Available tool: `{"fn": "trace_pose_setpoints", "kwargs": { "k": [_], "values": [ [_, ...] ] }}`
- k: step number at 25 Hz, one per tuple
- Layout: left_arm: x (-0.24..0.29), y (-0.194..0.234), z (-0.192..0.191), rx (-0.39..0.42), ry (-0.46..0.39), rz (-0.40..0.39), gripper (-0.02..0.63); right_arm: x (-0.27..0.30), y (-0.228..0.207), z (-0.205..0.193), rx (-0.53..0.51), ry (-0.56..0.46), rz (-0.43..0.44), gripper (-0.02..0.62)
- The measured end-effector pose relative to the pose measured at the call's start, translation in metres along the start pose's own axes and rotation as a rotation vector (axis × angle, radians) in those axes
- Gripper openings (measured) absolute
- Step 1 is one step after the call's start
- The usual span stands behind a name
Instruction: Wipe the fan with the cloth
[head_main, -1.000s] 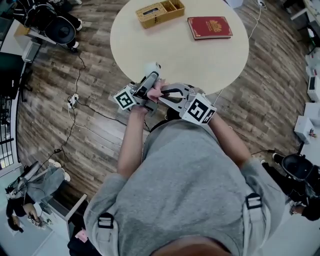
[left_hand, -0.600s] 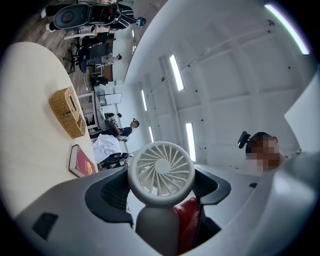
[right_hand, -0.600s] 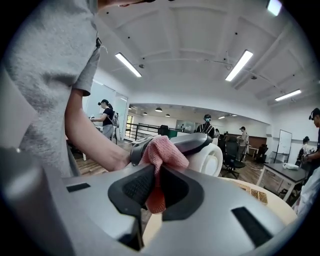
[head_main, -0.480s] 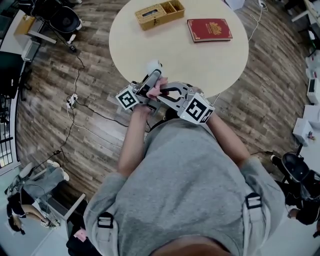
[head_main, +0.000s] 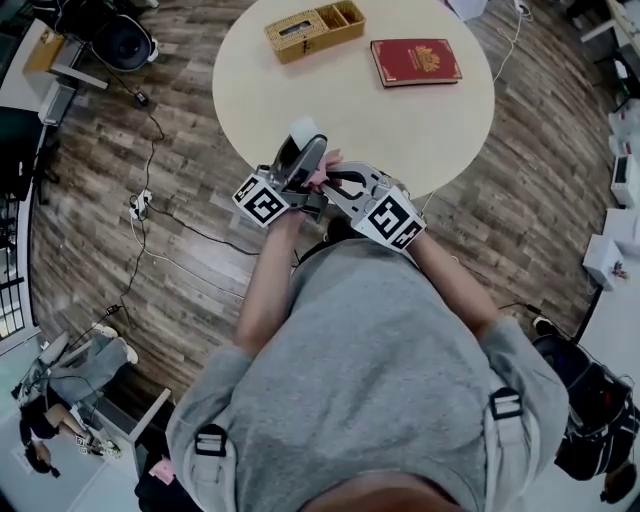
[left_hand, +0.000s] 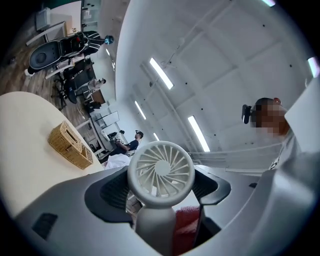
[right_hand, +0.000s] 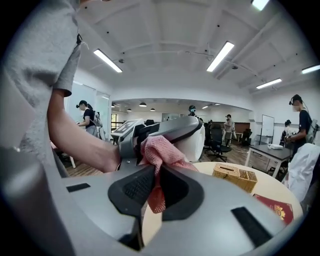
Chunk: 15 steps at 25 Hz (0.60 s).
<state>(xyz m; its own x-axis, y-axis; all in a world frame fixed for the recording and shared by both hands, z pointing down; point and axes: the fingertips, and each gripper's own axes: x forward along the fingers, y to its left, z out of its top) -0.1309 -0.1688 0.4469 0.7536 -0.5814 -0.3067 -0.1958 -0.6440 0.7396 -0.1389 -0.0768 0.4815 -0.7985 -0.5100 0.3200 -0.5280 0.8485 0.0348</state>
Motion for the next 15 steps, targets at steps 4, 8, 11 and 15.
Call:
{"fn": "trace_pose_setpoints", "kwargs": {
  "k": [4,8,11,15],
  "values": [
    [0.006,-0.009,0.001,0.093,0.028,-0.011,0.382,0.003,-0.005,0.004,0.048,-0.005,-0.018,0.038],
    [0.008,-0.016,0.000,0.187,0.095,-0.008,0.382,0.009,-0.007,0.004,0.131,-0.010,-0.023,0.037],
    [0.010,-0.021,-0.002,0.240,0.143,-0.025,0.382,0.011,-0.007,0.001,0.162,-0.017,-0.011,0.037],
    [0.012,-0.024,-0.005,0.277,0.186,-0.039,0.382,0.014,-0.009,0.000,0.207,-0.040,-0.021,0.035]
  ]
}}
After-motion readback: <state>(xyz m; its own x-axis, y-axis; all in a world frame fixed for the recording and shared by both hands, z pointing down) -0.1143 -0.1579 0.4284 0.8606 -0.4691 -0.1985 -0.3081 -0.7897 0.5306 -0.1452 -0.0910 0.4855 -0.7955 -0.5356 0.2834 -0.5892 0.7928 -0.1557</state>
